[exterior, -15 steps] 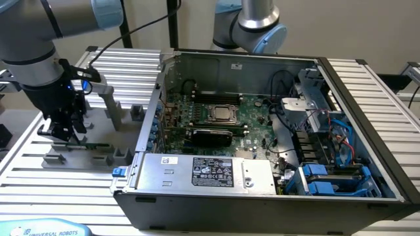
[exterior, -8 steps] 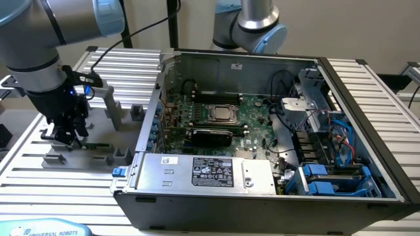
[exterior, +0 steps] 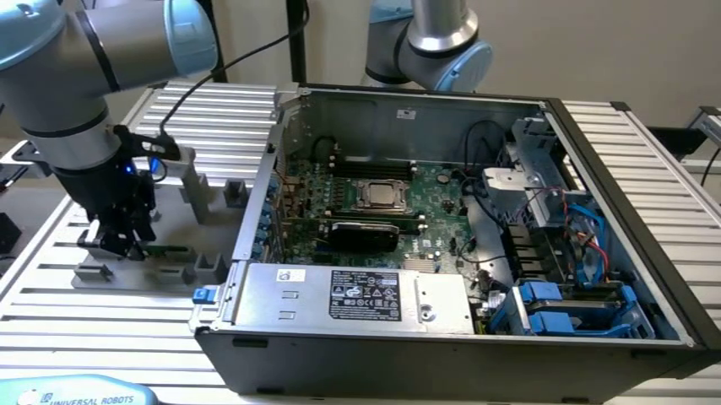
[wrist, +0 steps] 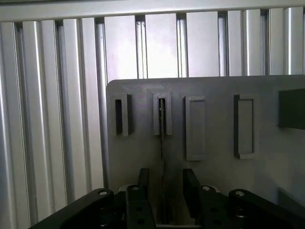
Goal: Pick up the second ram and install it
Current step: 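Pick up the second ram and move it above second insertion slot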
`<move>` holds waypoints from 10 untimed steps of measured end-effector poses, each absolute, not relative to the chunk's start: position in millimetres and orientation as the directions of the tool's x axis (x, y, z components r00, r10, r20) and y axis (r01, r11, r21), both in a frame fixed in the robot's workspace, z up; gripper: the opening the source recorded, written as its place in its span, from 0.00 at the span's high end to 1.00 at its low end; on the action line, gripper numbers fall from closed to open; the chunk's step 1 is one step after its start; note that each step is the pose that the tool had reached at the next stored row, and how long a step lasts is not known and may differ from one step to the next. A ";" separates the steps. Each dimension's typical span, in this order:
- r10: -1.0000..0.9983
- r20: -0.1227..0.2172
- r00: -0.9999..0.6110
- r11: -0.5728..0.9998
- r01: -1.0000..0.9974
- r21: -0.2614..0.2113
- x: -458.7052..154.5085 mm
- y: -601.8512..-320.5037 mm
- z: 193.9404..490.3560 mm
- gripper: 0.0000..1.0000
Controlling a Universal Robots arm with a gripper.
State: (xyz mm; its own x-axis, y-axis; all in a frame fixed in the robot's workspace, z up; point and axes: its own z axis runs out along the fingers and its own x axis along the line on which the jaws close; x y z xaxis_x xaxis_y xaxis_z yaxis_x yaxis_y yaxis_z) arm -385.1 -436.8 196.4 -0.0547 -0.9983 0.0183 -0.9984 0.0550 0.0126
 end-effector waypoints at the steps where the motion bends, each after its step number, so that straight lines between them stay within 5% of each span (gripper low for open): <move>1: -0.998 0.018 -0.055 0.055 -0.998 0.013 -384.8 -436.8 195.0 0.58; 10: -0.998 0.018 -0.055 0.055 -0.998 0.014 -383.3 -436.9 191.9 0.58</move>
